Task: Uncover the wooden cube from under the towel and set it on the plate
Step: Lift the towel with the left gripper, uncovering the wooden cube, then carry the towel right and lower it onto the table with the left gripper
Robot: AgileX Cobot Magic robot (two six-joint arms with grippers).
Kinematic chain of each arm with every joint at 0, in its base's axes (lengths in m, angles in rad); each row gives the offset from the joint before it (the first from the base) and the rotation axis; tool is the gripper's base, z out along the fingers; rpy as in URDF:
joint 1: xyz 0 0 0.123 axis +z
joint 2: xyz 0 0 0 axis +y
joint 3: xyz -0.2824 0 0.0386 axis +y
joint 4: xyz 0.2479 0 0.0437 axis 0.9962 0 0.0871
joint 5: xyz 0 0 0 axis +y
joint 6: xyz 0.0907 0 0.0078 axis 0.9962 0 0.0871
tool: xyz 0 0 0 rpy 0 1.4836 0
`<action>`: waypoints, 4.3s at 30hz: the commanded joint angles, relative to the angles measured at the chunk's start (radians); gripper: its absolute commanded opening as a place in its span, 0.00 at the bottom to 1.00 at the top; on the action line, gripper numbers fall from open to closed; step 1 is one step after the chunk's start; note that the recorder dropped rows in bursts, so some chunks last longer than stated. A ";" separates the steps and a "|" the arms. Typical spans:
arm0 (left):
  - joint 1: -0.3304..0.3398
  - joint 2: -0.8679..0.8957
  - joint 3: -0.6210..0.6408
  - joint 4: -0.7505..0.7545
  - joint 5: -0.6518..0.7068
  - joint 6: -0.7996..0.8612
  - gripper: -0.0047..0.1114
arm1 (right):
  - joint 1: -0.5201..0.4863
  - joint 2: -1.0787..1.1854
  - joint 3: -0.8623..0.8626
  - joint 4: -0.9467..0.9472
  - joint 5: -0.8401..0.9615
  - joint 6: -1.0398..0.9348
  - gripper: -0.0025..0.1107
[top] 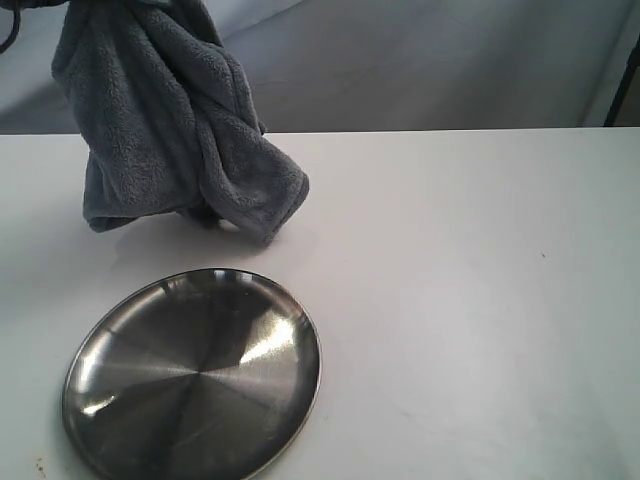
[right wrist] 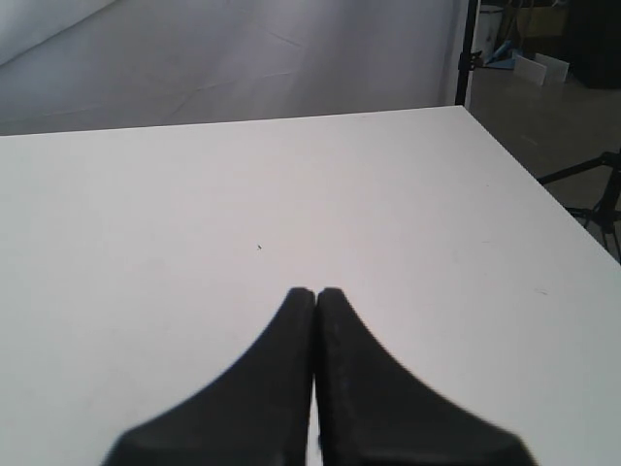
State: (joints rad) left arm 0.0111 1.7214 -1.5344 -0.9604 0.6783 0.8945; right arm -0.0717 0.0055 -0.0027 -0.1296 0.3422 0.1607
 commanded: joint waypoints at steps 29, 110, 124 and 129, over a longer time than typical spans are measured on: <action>-0.003 0.058 0.022 -0.153 0.008 0.106 0.04 | -0.008 -0.006 0.003 0.001 -0.001 0.005 0.02; -0.476 0.599 -0.143 -0.043 0.129 0.394 0.04 | -0.008 -0.006 0.003 0.001 -0.001 0.005 0.02; -0.476 0.607 -0.143 -0.054 0.257 0.333 0.94 | -0.008 -0.006 0.003 0.001 -0.001 0.005 0.02; -0.476 0.605 -0.143 -0.054 0.371 0.333 0.94 | -0.008 -0.006 0.003 0.001 -0.001 0.005 0.02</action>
State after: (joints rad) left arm -0.4640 2.3241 -1.6759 -1.0175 0.9775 1.2450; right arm -0.0717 0.0055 -0.0027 -0.1296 0.3422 0.1607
